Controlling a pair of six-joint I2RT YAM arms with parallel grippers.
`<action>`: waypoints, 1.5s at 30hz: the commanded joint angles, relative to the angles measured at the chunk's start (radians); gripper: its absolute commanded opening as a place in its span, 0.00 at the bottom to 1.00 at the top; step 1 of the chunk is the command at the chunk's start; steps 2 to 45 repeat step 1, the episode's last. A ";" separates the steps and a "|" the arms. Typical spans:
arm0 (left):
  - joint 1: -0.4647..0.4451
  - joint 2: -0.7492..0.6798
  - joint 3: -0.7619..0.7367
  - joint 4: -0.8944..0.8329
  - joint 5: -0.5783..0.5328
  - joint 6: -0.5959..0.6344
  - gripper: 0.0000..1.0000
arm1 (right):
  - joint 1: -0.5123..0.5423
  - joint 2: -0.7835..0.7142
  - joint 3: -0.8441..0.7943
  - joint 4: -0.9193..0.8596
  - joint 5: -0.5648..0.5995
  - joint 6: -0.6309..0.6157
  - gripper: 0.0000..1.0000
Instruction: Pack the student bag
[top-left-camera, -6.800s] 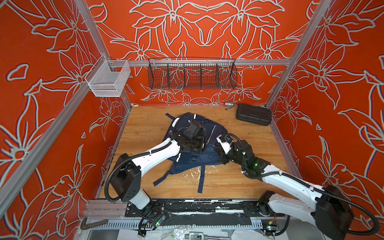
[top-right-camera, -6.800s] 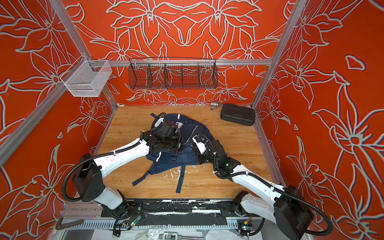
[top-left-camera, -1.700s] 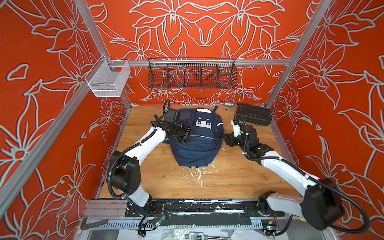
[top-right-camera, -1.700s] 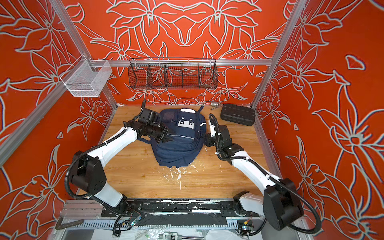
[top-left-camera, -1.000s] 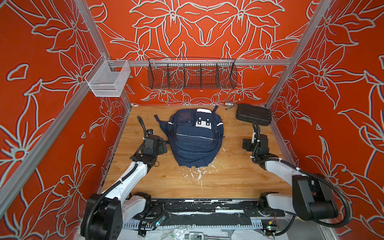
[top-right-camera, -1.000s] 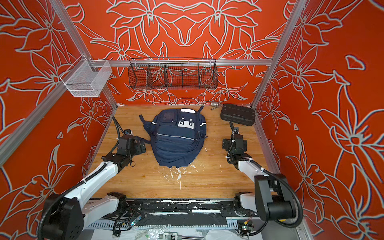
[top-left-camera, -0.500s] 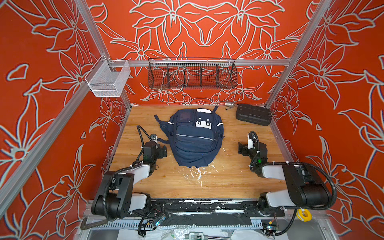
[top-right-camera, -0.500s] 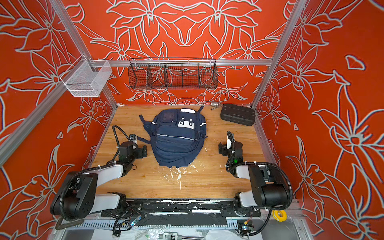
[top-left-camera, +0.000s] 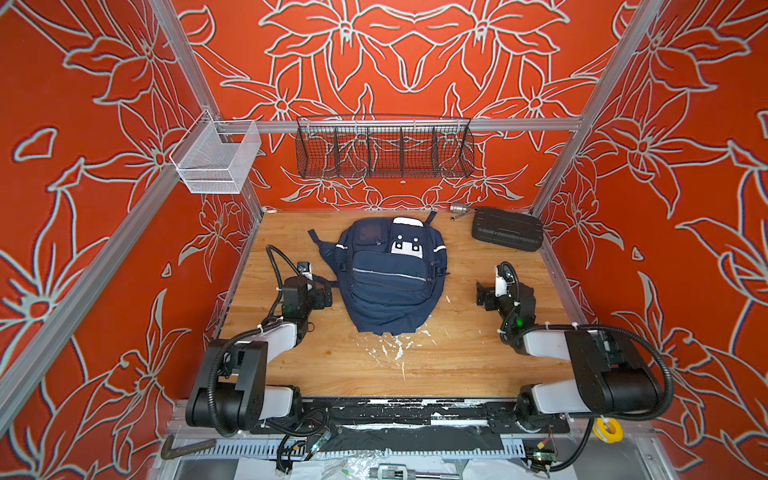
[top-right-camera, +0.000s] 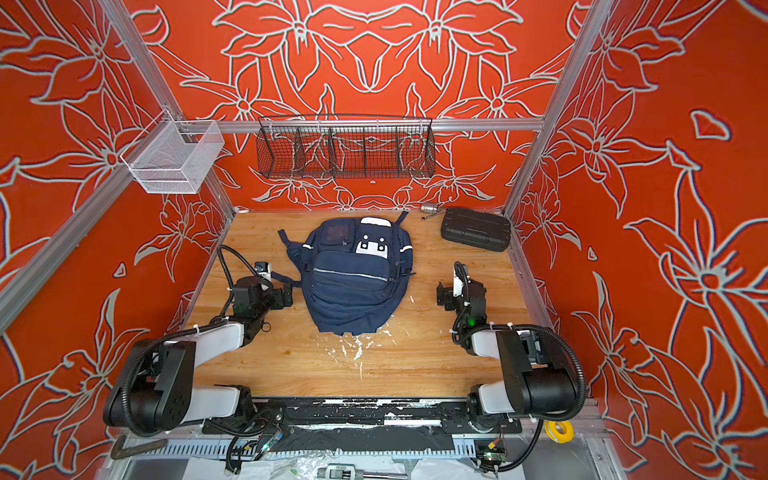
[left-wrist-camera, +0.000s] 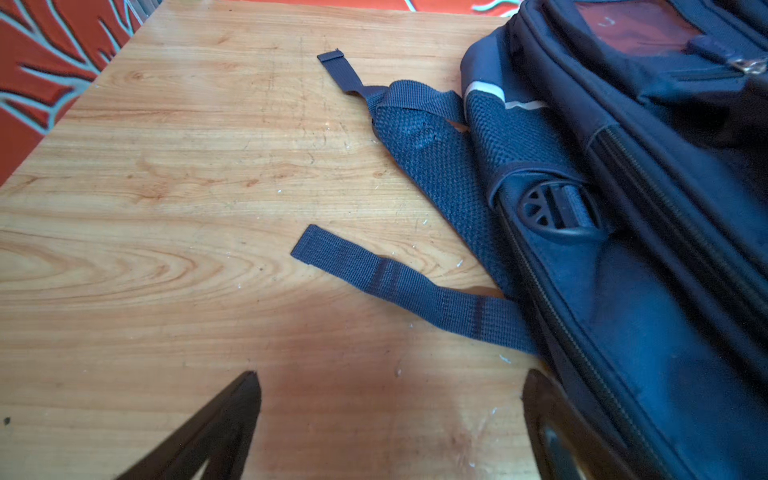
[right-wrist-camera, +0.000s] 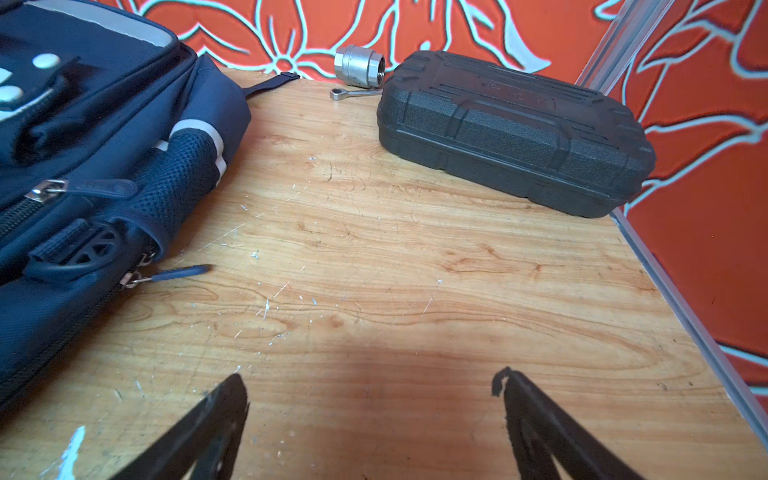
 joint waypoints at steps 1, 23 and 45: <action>0.006 -0.001 0.008 0.009 0.015 0.002 0.97 | -0.005 -0.008 0.012 0.009 -0.011 -0.009 0.97; 0.006 -0.001 0.008 0.009 0.015 0.002 0.97 | -0.005 -0.008 0.012 0.009 -0.011 -0.009 0.97; 0.006 -0.001 0.008 0.009 0.015 0.002 0.97 | -0.005 -0.008 0.012 0.009 -0.011 -0.009 0.97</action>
